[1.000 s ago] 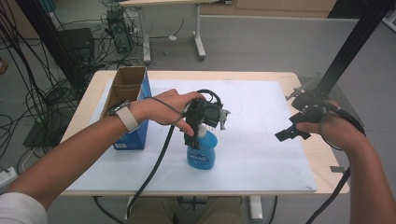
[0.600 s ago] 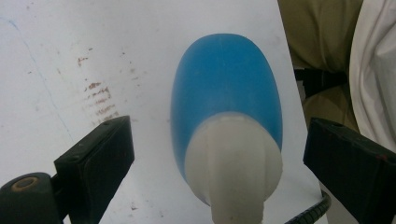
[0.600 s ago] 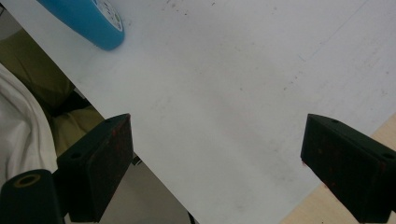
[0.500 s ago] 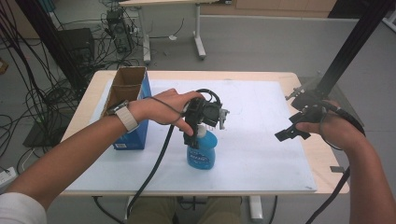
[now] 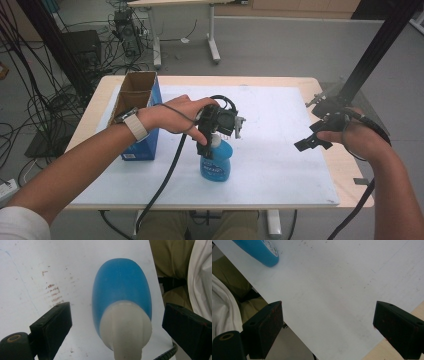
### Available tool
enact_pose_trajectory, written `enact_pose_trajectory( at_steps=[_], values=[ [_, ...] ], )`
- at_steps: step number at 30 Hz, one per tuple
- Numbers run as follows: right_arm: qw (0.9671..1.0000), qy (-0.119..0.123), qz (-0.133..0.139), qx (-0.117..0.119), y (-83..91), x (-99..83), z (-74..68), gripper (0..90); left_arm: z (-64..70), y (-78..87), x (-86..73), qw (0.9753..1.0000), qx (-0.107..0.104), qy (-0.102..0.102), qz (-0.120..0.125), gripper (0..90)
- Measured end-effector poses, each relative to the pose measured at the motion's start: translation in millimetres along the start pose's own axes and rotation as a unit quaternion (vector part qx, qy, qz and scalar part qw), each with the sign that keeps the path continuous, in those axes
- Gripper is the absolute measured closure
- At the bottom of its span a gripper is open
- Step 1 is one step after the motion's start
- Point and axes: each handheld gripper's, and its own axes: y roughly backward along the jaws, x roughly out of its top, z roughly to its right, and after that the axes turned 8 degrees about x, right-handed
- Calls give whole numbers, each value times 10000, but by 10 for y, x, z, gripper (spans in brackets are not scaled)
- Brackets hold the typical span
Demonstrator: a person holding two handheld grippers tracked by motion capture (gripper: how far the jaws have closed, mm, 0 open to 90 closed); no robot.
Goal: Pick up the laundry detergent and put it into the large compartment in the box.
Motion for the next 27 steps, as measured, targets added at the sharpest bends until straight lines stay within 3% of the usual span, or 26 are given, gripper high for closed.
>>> enact_pose_trajectory(
  at_steps=[27],
  values=[
    [10000,-9,6,11,-11,-4,6,93,9,3,-9,10000,37,19,-1,97]
  ],
)
